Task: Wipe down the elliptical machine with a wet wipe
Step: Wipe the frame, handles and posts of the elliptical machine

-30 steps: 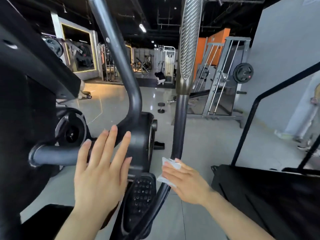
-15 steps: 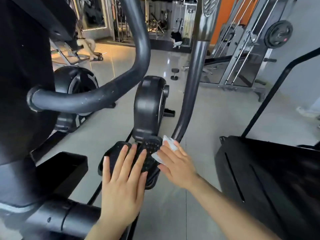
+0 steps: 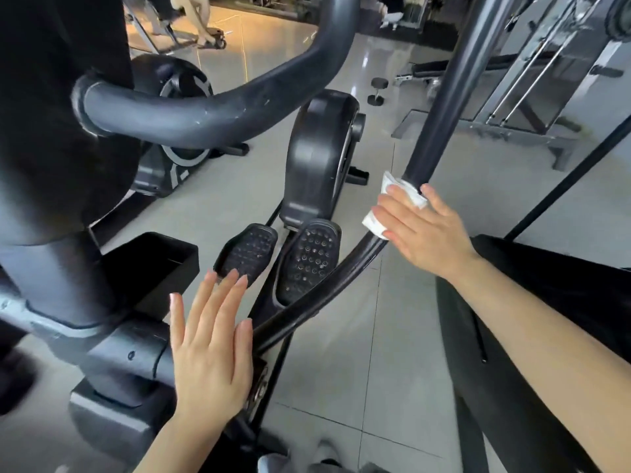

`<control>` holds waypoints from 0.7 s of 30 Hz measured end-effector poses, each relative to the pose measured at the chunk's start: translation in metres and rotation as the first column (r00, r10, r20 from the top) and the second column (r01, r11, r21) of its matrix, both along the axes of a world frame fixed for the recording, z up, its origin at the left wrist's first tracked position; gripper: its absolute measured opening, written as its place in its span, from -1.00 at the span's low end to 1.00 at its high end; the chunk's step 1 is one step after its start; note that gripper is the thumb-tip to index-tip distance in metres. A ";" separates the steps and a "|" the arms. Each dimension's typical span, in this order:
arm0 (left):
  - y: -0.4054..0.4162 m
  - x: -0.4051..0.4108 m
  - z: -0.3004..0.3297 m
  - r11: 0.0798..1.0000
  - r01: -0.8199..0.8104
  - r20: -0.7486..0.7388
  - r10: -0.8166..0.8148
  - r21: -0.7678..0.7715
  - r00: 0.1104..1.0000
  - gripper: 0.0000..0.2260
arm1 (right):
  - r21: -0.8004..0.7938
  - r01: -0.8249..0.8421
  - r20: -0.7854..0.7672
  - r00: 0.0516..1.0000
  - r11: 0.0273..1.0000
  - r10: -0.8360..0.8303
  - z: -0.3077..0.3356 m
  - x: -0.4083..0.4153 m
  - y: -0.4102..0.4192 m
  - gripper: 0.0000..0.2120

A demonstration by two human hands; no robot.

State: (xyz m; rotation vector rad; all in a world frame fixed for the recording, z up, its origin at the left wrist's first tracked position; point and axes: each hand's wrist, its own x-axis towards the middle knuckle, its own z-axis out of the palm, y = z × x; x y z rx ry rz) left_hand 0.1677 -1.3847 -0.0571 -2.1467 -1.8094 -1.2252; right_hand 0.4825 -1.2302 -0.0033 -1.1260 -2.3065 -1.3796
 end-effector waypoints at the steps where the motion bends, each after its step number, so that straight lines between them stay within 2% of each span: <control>1: -0.001 0.000 0.000 1.000 0.000 0.016 0.000 0.017 1.000 -0.63 | -0.015 0.002 -0.065 0.998 1.000 -0.003 -0.014 -0.007 -0.003 -0.71; 4: -0.003 -0.003 0.002 0.999 -0.019 0.089 0.015 0.046 0.996 -0.66 | -0.203 -0.068 -0.326 0.945 0.977 -0.003 -0.067 -0.054 -0.041 -0.69; 6: -0.006 -0.015 0.000 0.996 -0.073 0.050 0.070 0.053 0.996 -0.66 | -0.302 -0.185 -0.523 0.852 0.935 0.000 -0.087 -0.093 -0.073 -0.66; 7: -0.007 -0.023 -0.002 0.993 -0.107 0.012 0.107 0.047 0.994 -0.65 | -0.324 -0.239 -0.592 0.806 0.915 0.001 -0.093 -0.112 -0.086 -0.63; 9: -0.008 -0.034 -0.007 0.986 -0.164 -0.031 0.164 0.006 0.986 -0.63 | -0.345 -0.280 -0.627 0.779 0.896 0.002 -0.099 -0.139 -0.107 -0.62; 12: -0.007 -0.038 -0.014 0.984 -0.174 -0.032 0.173 -0.036 0.984 -0.60 | -0.309 -0.264 -0.525 0.848 0.914 0.068 -0.099 -0.145 -0.110 -0.69; 16: -0.006 -0.038 -0.018 0.988 -0.154 -0.065 0.152 -0.027 0.986 -0.57 | -0.310 -0.288 -0.256 0.943 0.906 0.212 -0.088 -0.117 -0.088 -0.72; 19: -0.006 -0.040 -0.020 0.987 -0.159 -0.057 0.157 -0.017 0.986 -0.56 | -0.278 -0.150 -0.097 0.987 0.949 0.128 -0.064 -0.070 -0.051 -0.66; 21: -0.004 -0.040 -0.021 0.986 -0.164 -0.054 0.164 0.001 0.985 -0.57 | -0.232 -0.060 -0.087 0.995 0.971 0.040 -0.053 -0.049 -0.039 -0.71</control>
